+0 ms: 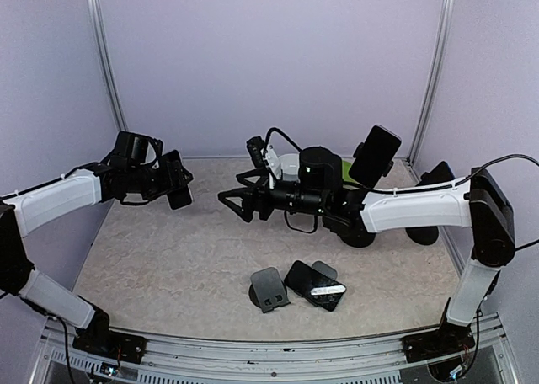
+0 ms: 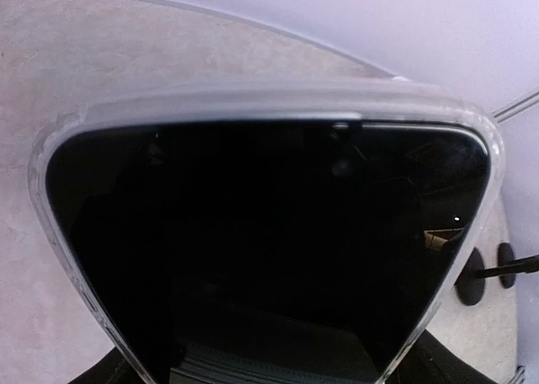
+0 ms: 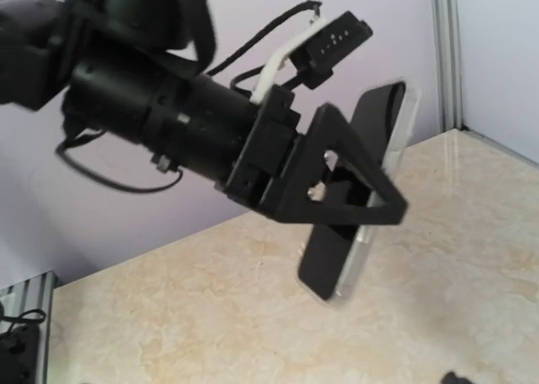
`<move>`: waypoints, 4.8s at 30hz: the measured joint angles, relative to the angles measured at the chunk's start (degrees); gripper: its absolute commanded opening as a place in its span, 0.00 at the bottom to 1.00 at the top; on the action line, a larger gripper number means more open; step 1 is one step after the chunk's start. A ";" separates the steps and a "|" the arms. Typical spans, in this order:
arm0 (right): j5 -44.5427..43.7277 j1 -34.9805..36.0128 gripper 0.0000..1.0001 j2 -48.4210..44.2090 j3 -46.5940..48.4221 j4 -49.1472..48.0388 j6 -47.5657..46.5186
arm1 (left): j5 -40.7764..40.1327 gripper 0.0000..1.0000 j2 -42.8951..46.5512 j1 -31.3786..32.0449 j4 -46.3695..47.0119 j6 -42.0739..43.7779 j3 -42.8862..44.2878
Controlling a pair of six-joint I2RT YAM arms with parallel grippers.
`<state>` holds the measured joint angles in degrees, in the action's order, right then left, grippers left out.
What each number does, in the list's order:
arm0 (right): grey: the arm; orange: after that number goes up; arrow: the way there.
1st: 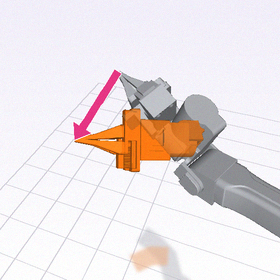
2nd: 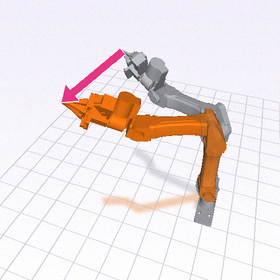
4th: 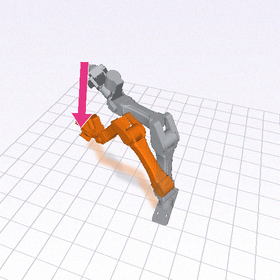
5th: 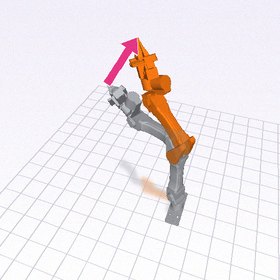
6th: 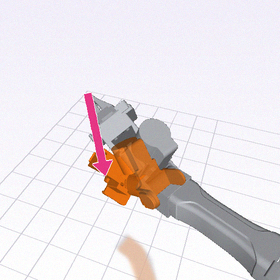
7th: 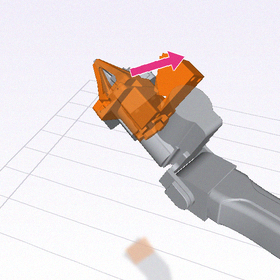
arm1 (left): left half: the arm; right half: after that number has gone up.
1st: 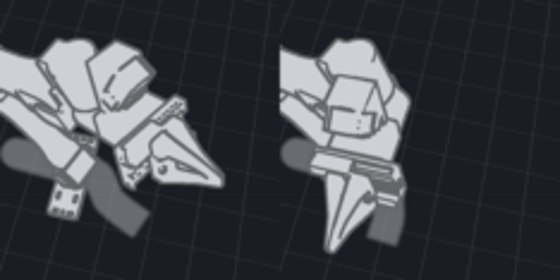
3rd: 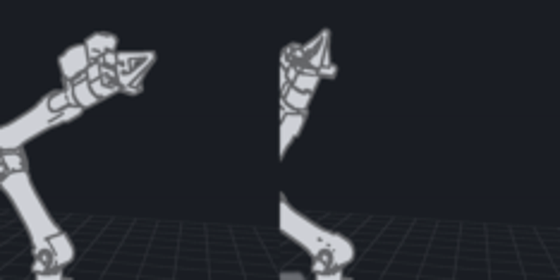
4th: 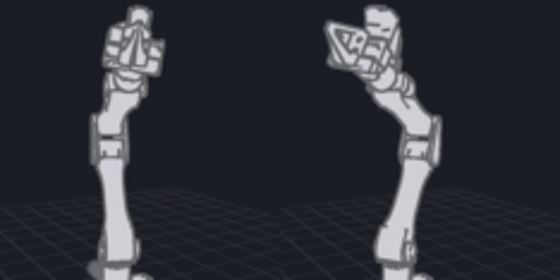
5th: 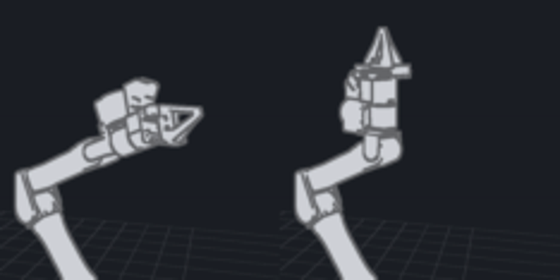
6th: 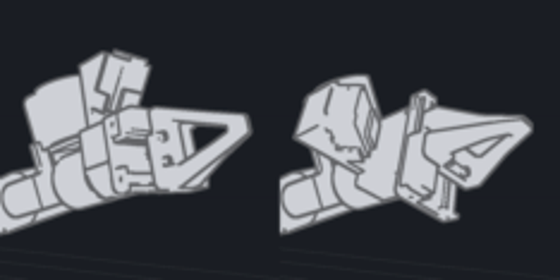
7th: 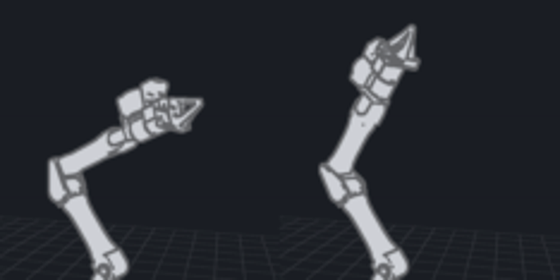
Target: Remove the phone from the phone stand
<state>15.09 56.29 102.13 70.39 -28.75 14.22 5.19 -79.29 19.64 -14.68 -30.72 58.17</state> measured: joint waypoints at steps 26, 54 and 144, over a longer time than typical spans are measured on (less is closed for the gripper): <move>15.47 -3.04 0.89 0.11 -1.16 -3.76 4.96 | -9.25 0.46 -11.80 -14.25 -19.37 20.94 -1.60; 17.77 -5.07 0.90 0.52 -1.16 0.28 3.78 | -10.67 0.99 -18.38 -13.33 -17.88 22.23 -2.25; 41.83 -4.94 0.00 18.03 13.46 51.04 -20.85 | -25.59 0.99 7.76 4.52 -11.23 24.59 -4.52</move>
<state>56.93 51.35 120.16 83.85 22.28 -6.63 -20.40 -71.53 24.16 -25.91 -6.13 53.65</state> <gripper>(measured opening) 0.013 0.988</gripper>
